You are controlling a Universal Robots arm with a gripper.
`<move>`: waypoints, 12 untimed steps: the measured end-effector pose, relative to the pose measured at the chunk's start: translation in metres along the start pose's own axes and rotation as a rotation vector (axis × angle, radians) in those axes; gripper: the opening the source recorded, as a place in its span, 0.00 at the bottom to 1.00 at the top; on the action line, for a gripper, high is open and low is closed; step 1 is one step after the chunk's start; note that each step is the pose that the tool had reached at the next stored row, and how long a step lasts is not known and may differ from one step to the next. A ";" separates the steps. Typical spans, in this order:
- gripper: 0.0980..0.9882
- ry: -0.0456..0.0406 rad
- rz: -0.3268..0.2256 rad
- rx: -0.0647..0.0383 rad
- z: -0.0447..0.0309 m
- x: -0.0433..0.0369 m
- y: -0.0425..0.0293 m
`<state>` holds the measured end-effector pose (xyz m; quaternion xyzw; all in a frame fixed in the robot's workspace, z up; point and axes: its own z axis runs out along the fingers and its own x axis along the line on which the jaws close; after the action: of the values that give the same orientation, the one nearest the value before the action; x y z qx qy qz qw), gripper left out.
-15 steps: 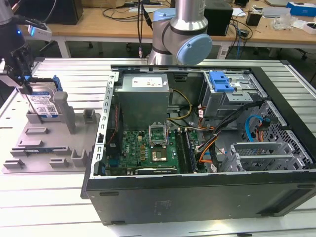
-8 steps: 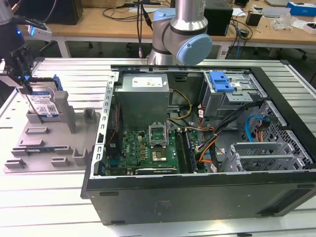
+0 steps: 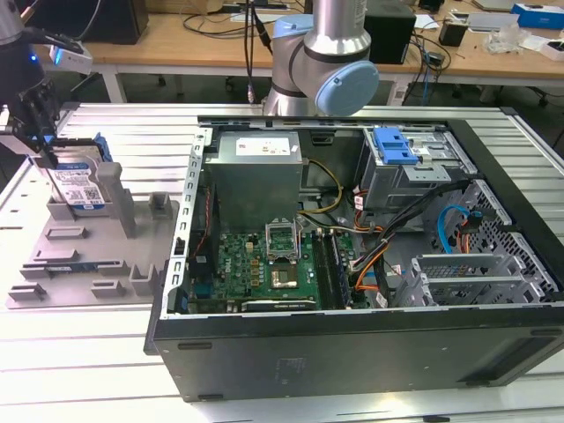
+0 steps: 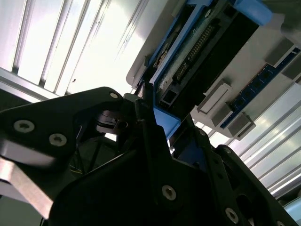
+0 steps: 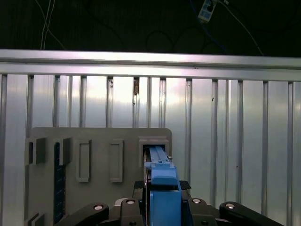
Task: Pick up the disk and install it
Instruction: 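Pick up the disk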
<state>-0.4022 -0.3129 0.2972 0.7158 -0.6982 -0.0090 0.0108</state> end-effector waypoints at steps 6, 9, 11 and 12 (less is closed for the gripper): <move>0.30 0.0000 0.000 0.000 0.0001 0.0000 0.0000; 0.30 -0.0001 0.000 0.000 -0.0011 0.0000 0.0000; 0.30 0.0000 0.000 0.000 -0.0047 0.0000 0.0001; 0.30 0.0000 0.000 0.000 -0.0124 0.0000 0.0004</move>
<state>-0.4022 -0.3129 0.3096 0.7158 -0.6982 -0.0090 0.0107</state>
